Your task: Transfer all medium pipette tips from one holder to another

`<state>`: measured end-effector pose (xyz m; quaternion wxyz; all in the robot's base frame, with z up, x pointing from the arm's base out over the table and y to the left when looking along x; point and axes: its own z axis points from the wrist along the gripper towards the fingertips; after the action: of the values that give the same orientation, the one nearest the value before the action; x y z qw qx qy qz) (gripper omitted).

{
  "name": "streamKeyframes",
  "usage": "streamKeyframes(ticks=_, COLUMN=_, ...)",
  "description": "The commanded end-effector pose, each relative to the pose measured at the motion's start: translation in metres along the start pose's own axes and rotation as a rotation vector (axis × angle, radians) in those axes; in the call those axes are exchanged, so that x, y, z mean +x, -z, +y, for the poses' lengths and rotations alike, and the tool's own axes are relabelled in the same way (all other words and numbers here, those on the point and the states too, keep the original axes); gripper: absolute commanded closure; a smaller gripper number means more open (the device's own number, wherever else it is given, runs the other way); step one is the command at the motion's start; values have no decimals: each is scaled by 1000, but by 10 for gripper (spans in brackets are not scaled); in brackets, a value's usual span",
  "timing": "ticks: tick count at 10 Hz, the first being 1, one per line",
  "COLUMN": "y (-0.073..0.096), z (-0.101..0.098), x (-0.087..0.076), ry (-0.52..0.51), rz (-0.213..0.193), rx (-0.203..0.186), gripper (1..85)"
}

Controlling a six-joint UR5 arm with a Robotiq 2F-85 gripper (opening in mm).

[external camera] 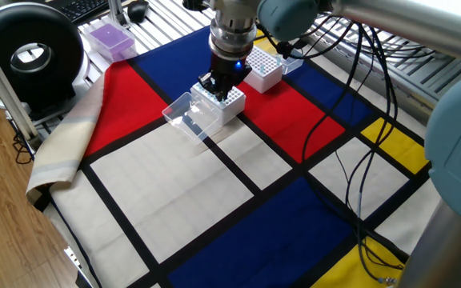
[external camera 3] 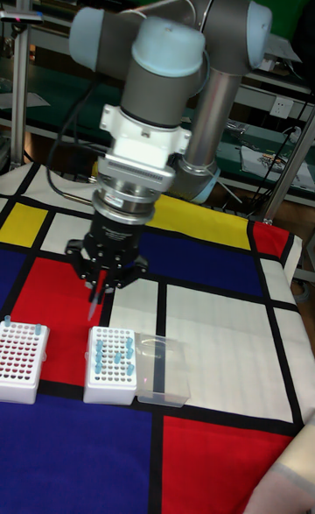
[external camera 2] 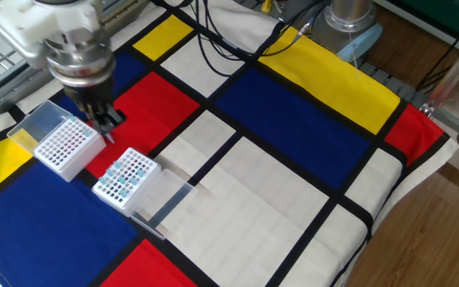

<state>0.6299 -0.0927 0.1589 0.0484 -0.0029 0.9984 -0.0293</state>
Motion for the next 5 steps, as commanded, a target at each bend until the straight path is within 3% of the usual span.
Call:
streamKeyframes(ticks=1, y=2, z=-30, x=-7, ry=73, rz=-16, rx=-10, gripper=757)
streamKeyframes(ticks=5, y=-4, z=-48, x=-13, ry=127, rz=-38, rx=-15, gripper=757)
